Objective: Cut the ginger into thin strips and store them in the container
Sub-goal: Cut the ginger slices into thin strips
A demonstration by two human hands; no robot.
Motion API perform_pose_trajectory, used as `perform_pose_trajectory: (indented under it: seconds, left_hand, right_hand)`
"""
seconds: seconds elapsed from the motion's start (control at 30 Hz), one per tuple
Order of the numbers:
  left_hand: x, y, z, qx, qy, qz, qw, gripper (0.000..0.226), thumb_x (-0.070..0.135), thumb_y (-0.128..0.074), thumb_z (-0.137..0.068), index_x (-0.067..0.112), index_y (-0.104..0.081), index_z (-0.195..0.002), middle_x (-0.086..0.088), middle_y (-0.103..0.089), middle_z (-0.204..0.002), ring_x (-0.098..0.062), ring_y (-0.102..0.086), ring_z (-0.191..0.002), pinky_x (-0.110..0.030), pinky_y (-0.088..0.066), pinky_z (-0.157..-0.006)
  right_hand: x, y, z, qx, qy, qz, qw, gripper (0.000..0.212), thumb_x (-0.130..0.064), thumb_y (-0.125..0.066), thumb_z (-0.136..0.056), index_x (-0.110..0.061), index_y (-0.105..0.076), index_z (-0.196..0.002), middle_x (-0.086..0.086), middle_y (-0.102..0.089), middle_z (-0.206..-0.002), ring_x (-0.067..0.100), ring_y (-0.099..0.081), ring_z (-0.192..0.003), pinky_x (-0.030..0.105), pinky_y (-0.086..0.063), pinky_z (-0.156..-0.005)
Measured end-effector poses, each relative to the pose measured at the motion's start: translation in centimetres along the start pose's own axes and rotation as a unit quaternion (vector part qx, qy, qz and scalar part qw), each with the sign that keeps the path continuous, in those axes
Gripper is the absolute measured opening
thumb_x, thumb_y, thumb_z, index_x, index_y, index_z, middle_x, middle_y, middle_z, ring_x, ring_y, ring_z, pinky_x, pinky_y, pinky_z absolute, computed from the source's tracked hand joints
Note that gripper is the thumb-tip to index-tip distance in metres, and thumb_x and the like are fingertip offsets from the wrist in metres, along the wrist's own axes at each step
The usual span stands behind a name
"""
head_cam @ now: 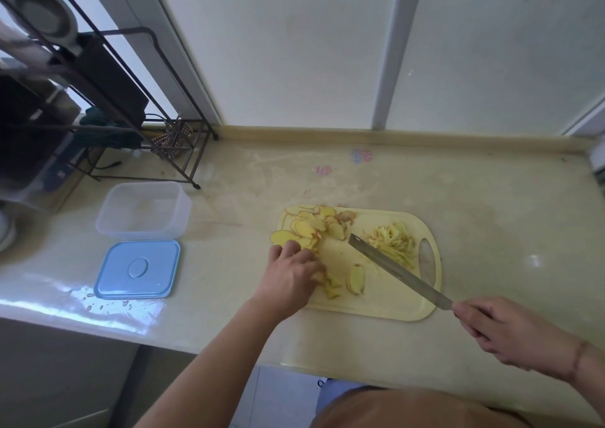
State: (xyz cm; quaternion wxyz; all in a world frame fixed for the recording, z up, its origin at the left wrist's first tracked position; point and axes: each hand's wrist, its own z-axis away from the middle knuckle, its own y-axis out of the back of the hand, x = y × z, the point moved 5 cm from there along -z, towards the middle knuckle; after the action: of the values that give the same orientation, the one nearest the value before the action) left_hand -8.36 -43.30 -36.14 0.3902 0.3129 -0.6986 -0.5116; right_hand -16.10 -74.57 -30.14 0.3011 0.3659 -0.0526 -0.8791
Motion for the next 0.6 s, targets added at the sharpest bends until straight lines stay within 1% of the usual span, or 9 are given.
perform_pose_trajectory:
  seconds: [0.03,0.1,0.2,0.23,0.3,0.33,0.4,0.5,0.6]
  left_hand:
    - [-0.1,0.1,0.0,-0.001,0.011,0.011,1.0,0.022,0.032,-0.077,-0.071,0.031,-0.075,-0.093,0.013,-0.067,-0.09,-0.026,-0.056,-0.09,-0.039,-0.039,-0.076]
    - [-0.1,0.3,0.0,0.016,0.042,0.046,0.998,0.018,0.041,-0.068,-0.079,0.029,-0.077,-0.09,0.013,-0.066,-0.083,-0.023,-0.057,-0.084,-0.038,-0.041,-0.074]
    - [1.2,0.0,-0.3,0.057,0.079,0.079,0.992,0.026,0.038,-0.057,-0.088,0.024,-0.077,-0.079,0.009,-0.061,-0.069,-0.022,-0.054,-0.071,-0.035,-0.041,-0.069]
    - [2.0,-0.3,-0.6,0.07,0.088,0.08,0.99,0.027,0.034,-0.057,-0.087,0.021,-0.076,-0.075,0.008,-0.058,-0.064,-0.022,-0.052,-0.068,-0.034,-0.04,-0.068]
    - [3.6,-1.2,-1.4,0.088,0.111,0.08,0.987,0.023,0.027,-0.059,-0.086,0.018,-0.074,-0.071,0.005,-0.055,-0.061,-0.023,-0.051,-0.065,-0.034,-0.038,-0.068]
    - [4.3,-1.7,-1.6,0.088,0.119,0.078,0.986,0.019,0.024,-0.061,-0.085,0.017,-0.073,-0.072,0.004,-0.055,-0.062,-0.023,-0.051,-0.066,-0.034,-0.036,-0.069]
    - [5.7,-2.6,-1.8,0.067,0.108,0.068,0.989,0.014,0.021,-0.061,-0.082,0.016,-0.072,-0.076,0.004,-0.057,-0.068,-0.024,-0.051,-0.071,-0.034,-0.032,-0.072]
    - [7.2,-3.3,-1.1,0.024,0.059,0.051,0.997,0.016,0.028,-0.057,-0.079,0.019,-0.07,-0.08,0.004,-0.058,-0.076,-0.023,-0.051,-0.077,-0.036,-0.035,-0.075]
    - [6.9,-2.8,-0.4,0.033,0.018,0.058,0.998,0.022,0.031,-0.059,-0.082,0.021,-0.075,-0.093,0.004,-0.062,-0.088,-0.022,-0.053,-0.083,-0.037,-0.04,-0.077]
  right_hand:
    - [0.0,0.0,0.1,0.002,0.0,0.001,1.0,0.058,-0.068,-0.047,-0.074,-0.011,-0.04,-0.074,-0.001,-0.025,-0.055,0.013,-0.018,-0.044,0.019,-0.019,-0.038]
    - [0.0,0.2,0.3,0.004,0.002,0.0,1.0,0.067,-0.079,-0.053,-0.072,-0.013,-0.041,-0.072,0.0,-0.025,-0.056,0.014,-0.018,-0.045,0.019,-0.019,-0.039]
    - [0.3,0.3,0.3,0.008,0.008,-0.01,1.0,0.083,-0.095,-0.06,-0.046,-0.017,-0.042,-0.067,0.001,-0.025,-0.057,0.016,-0.019,-0.047,0.019,-0.019,-0.039]
    - [0.4,0.3,0.3,0.007,0.007,-0.01,1.0,0.084,-0.095,-0.059,-0.045,-0.017,-0.042,-0.067,0.001,-0.026,-0.057,0.016,-0.019,-0.048,0.02,-0.019,-0.039]
    - [0.6,0.3,0.3,0.008,0.003,-0.004,1.0,0.077,-0.088,-0.058,-0.057,-0.015,-0.041,-0.07,0.0,-0.026,-0.056,0.016,-0.019,-0.048,0.021,-0.019,-0.04]
    - [0.7,0.2,0.2,0.007,0.001,-0.004,1.0,0.073,-0.084,-0.055,-0.065,-0.014,-0.041,-0.072,0.0,-0.026,-0.056,0.016,-0.019,-0.048,0.021,-0.019,-0.04]
    - [0.8,0.3,0.2,0.005,0.001,-0.007,1.0,0.069,-0.082,-0.054,-0.068,-0.014,-0.041,-0.071,0.0,-0.026,-0.056,0.016,-0.019,-0.048,0.022,-0.019,-0.04]
    - [1.0,0.5,0.1,0.008,0.004,-0.008,1.0,0.07,-0.085,-0.057,-0.058,-0.017,-0.041,-0.067,0.0,-0.027,-0.056,0.016,-0.02,-0.048,0.021,-0.019,-0.039]
    - [1.4,0.5,0.1,0.008,0.004,-0.018,1.0,0.075,-0.092,-0.06,-0.051,-0.021,-0.041,-0.063,0.0,-0.026,-0.056,0.016,-0.019,-0.048,0.02,-0.019,-0.038]
